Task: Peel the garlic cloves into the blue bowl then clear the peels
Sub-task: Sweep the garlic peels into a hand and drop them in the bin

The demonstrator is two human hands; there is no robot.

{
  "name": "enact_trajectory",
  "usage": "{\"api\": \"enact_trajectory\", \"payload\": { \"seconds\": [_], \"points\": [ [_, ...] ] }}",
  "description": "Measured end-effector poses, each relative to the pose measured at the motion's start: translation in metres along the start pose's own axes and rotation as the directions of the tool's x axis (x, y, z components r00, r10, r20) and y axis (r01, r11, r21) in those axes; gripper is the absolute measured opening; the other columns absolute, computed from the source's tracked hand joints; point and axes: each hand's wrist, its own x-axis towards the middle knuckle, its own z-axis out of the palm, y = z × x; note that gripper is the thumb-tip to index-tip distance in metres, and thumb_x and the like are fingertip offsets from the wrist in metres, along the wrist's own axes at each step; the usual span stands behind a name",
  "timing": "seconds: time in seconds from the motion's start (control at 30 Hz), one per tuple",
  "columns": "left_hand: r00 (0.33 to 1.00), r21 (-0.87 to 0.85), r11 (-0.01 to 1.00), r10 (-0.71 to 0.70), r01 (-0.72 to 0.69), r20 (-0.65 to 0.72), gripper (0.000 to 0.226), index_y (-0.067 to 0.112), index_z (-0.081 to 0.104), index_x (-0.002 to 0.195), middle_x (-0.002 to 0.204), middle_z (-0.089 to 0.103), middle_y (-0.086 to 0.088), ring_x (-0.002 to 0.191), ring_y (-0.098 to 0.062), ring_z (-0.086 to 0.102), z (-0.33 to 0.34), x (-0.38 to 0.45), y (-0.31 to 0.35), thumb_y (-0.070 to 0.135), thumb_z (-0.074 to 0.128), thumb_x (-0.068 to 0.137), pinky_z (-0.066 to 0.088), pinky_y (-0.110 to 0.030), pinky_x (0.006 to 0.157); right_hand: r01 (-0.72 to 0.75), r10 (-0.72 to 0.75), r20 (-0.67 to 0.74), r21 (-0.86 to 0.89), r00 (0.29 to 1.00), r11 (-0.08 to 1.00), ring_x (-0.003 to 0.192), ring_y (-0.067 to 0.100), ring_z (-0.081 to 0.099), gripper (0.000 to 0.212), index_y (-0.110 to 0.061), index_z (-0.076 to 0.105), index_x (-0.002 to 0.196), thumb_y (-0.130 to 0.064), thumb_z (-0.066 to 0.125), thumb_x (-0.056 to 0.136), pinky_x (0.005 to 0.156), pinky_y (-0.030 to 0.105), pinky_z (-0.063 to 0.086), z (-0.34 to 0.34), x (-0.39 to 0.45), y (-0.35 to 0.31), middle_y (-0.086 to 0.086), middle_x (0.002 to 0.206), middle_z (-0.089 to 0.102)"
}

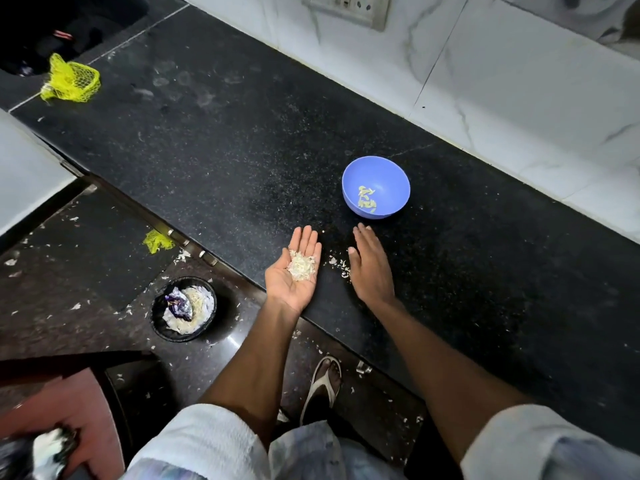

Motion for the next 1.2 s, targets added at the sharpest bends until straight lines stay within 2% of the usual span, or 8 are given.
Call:
{"api": "enact_trajectory", "payload": {
  "seconds": [0.23, 0.4, 0.53, 0.67, 0.8, 0.93, 1.1, 1.2],
  "points": [
    [1.000, 0.014, 1.000, 0.017, -0.017, 0.011, 0.053, -0.005, 0.074, 0.118, 0.136, 0.066, -0.023, 0.133, -0.034, 0.056, 0.000, -0.006, 0.008, 0.020, 0.027, 0.113, 0.036, -0.047, 0.117, 0.241, -0.241, 0.092, 0.013, 0.966, 0.971, 0.158, 0.019, 0.015, 0.053, -0.005, 0.036, 0.157, -0.023, 0.039, 0.108, 0.129, 0.041, 0.014, 0.023, -0.032, -0.028, 0.008, 0.168, 0.026],
    [1.000, 0.063, 0.998, 0.023, -0.022, -0.006, 0.051, -0.004, 0.072, 0.121, 0.139, 0.065, -0.022, 0.131, -0.036, 0.058, 0.011, -0.009, 0.014, 0.020, 0.028, 0.113, 0.035, -0.046, 0.121, -0.214, 0.202, -0.085, -0.168, 0.976, 0.962, 0.158, 0.031, 0.014, 0.066, 0.002, 0.032, 0.157, -0.040, 0.026, 0.106, 0.128, 0.048, 0.014, 0.006, -0.005, 0.001, 0.019, 0.169, 0.020],
    [1.000, 0.073, 0.997, 0.019, -0.018, -0.014, 0.051, -0.004, 0.072, 0.122, 0.139, 0.065, -0.022, 0.130, -0.035, 0.059, 0.014, -0.007, 0.013, 0.020, 0.027, 0.113, 0.037, -0.047, 0.118, 0.085, -0.055, 0.119, -0.264, 0.991, 0.961, 0.159, 0.027, 0.004, 0.069, -0.001, 0.017, 0.162, -0.042, 0.020, 0.106, 0.130, 0.043, 0.007, 0.021, -0.013, -0.022, 0.017, 0.171, 0.008],
    [1.000, 0.055, 0.998, 0.012, -0.012, -0.010, 0.050, -0.004, 0.072, 0.122, 0.139, 0.065, -0.023, 0.133, -0.036, 0.056, 0.012, -0.010, 0.010, 0.020, 0.029, 0.112, 0.035, -0.047, 0.119, 0.394, -0.378, 0.257, -0.013, 0.890, 0.919, 0.159, 0.019, 0.013, 0.058, -0.004, 0.028, 0.160, -0.027, 0.031, 0.107, 0.129, 0.040, 0.013, 0.019, -0.023, -0.029, 0.009, 0.170, 0.021],
    [1.000, 0.045, 0.999, 0.028, -0.027, -0.012, 0.051, -0.004, 0.072, 0.121, 0.140, 0.065, -0.022, 0.131, -0.036, 0.058, 0.009, -0.015, 0.012, 0.020, 0.028, 0.112, 0.035, -0.047, 0.120, 0.274, -0.252, 0.233, -0.068, 0.939, 0.959, 0.159, 0.020, 0.010, 0.056, -0.007, 0.021, 0.162, -0.023, 0.034, 0.110, 0.130, 0.041, 0.008, 0.004, 0.036, -0.027, 0.009, 0.171, 0.016],
    [0.999, 0.010, 0.999, 0.042, -0.042, 0.007, 0.051, -0.005, 0.073, 0.122, 0.140, 0.064, -0.022, 0.132, -0.036, 0.057, 0.004, -0.022, 0.012, 0.019, 0.029, 0.112, 0.032, -0.046, 0.123, 0.506, -0.452, 0.396, -0.039, 0.799, 0.861, 0.158, 0.022, 0.014, 0.055, -0.004, 0.026, 0.161, -0.020, 0.038, 0.109, 0.130, 0.040, 0.010, 0.005, 0.041, -0.027, 0.011, 0.170, 0.021],
    [0.998, -0.038, 0.998, 0.055, -0.055, 0.006, 0.050, -0.005, 0.071, 0.123, 0.142, 0.063, -0.023, 0.139, -0.035, 0.053, -0.007, -0.037, 0.012, 0.019, 0.029, 0.112, 0.036, -0.047, 0.119, 0.550, -0.546, 0.338, 0.093, 0.767, 0.830, 0.155, 0.022, 0.027, 0.050, 0.000, 0.042, 0.153, -0.014, 0.046, 0.105, 0.128, 0.038, 0.018, -0.002, -0.049, -0.020, 0.014, 0.163, 0.037],
    [0.998, -0.026, 0.998, 0.063, -0.063, 0.011, 0.050, -0.004, 0.071, 0.124, 0.143, 0.063, -0.021, 0.139, -0.034, 0.053, -0.009, -0.045, 0.011, 0.019, 0.029, 0.113, 0.037, -0.047, 0.117, 0.454, -0.455, 0.262, 0.068, 0.851, 0.889, 0.159, 0.017, 0.013, 0.054, -0.006, 0.030, 0.160, -0.020, 0.037, 0.108, 0.130, 0.037, 0.011, -0.008, -0.046, -0.015, 0.006, 0.170, 0.022]
  ]
}}
